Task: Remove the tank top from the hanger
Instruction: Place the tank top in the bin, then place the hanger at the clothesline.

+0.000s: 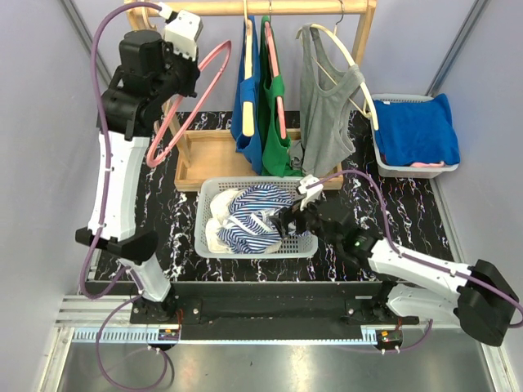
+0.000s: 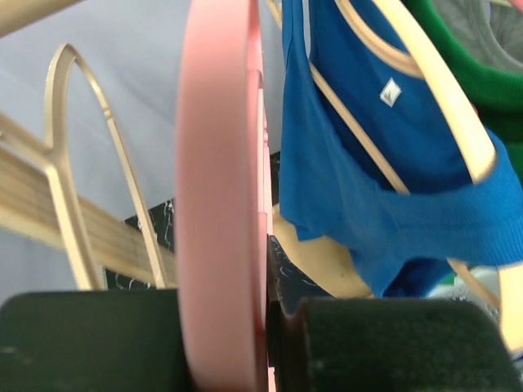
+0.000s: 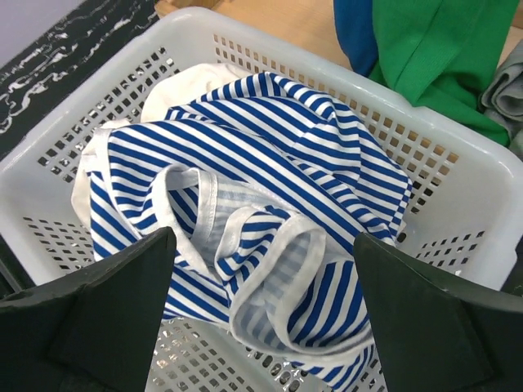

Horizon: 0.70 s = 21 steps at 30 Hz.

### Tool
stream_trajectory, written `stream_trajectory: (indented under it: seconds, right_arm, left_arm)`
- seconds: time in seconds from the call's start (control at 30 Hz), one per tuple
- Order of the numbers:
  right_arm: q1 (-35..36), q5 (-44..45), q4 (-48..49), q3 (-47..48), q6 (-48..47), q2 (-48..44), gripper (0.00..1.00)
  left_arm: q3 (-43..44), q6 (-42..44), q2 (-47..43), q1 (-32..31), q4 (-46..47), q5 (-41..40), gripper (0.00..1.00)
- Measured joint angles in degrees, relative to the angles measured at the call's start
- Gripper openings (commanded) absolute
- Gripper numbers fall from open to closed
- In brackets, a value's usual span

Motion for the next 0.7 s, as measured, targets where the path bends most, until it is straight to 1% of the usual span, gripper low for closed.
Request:
stream_trajectory:
  seconds: [0.2,0.27,0.33,0.43,0.5,0.63,0.7]
  right_arm:
    - [0.00,-0.76,0.87,-0.76,-0.68,-5.18,1.00]
    - [0.00,-1.70,1.38,0.57,-1.51,-5.66,1.00]
    - [0.00,-3.80,1.33,3.10,-2.86,-5.73,1.00]
    - [0.00,-7.69,0.04,8.72,-5.79,-5.77,1.00]
    - [0.00,-10.97,-1.36,14.32,-8.66,-5.84,1.00]
    - [0.00,-16.35,-2.21,22.99,-12.57,-5.97,1.00]
    - [-0.02,-19.32,-2.67,26.86,-14.23,-5.68,1.00]
  left_arm:
    - [-0.50,-0.96,1.86,-0.04,4.83,1.86,0.00]
    - [-3.34,-0.79,0.35,-0.11,6.78,3.54,0.00]
    - [-9.51,0.20,-3.28,-0.26,7.61,5.64,0.00]
    - [-18.27,1.95,-9.64,-0.42,6.51,7.61,0.00]
    - [-23.41,3.45,-14.40,-0.52,5.20,8.04,0.00]
    - [-29.88,6.82,-23.87,-0.59,2.38,8.04,0.00]
    - [-30.69,8.83,-27.74,-0.55,0.15,8.94,0.00]
